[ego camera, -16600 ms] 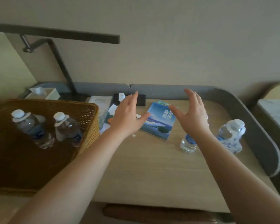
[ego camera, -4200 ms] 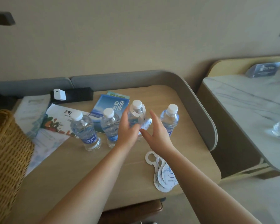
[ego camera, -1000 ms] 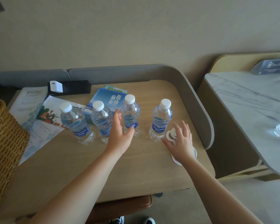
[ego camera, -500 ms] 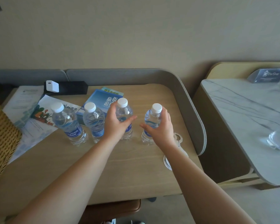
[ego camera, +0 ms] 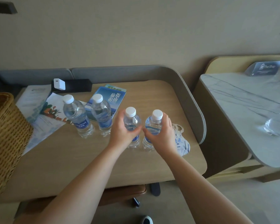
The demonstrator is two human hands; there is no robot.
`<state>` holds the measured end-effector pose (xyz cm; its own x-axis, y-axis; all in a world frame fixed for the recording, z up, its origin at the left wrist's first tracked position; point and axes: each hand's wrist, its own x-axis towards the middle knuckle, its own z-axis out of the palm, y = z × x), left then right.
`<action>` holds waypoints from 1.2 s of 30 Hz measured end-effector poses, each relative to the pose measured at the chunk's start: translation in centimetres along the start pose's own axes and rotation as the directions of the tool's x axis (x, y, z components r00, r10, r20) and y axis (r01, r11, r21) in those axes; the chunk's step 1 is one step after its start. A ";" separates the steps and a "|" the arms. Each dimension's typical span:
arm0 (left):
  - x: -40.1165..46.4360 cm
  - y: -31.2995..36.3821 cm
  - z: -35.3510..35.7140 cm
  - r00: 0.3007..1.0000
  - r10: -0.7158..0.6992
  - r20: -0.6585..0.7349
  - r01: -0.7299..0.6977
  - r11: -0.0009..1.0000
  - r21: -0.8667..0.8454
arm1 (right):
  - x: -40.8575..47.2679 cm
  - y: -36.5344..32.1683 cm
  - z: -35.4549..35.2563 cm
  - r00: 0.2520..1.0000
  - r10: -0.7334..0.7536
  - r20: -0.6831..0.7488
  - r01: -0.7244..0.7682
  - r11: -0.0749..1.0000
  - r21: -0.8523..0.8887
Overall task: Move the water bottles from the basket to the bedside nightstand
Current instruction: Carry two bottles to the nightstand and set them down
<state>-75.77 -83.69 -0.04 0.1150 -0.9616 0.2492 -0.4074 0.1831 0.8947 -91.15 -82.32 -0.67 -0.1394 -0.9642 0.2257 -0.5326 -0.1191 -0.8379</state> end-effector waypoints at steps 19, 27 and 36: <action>-11.4 9.2 0.8 0.871 0.346 0.348 -0.325 0.938 -0.120 | -17.6 -4.6 -9.5 0.837 0.191 -0.512 -0.241 0.970 -0.032; -20.1 14.0 10.2 0.598 0.456 0.659 -0.287 0.890 -0.354 | -27.2 -1.6 -19.7 0.567 0.232 -0.790 -0.427 0.903 -0.042; -31.7 21.0 22.3 0.282 0.545 0.789 -0.283 0.833 -0.474 | -39.6 3.9 -31.2 0.283 0.270 -0.920 -0.629 0.776 0.034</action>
<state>-108.16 -53.96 2.60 -0.9048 -0.3329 0.2656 0.0578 0.5219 0.8511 -113.79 -37.24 2.62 -0.9516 -0.0873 0.2947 -0.2972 0.5061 -0.8097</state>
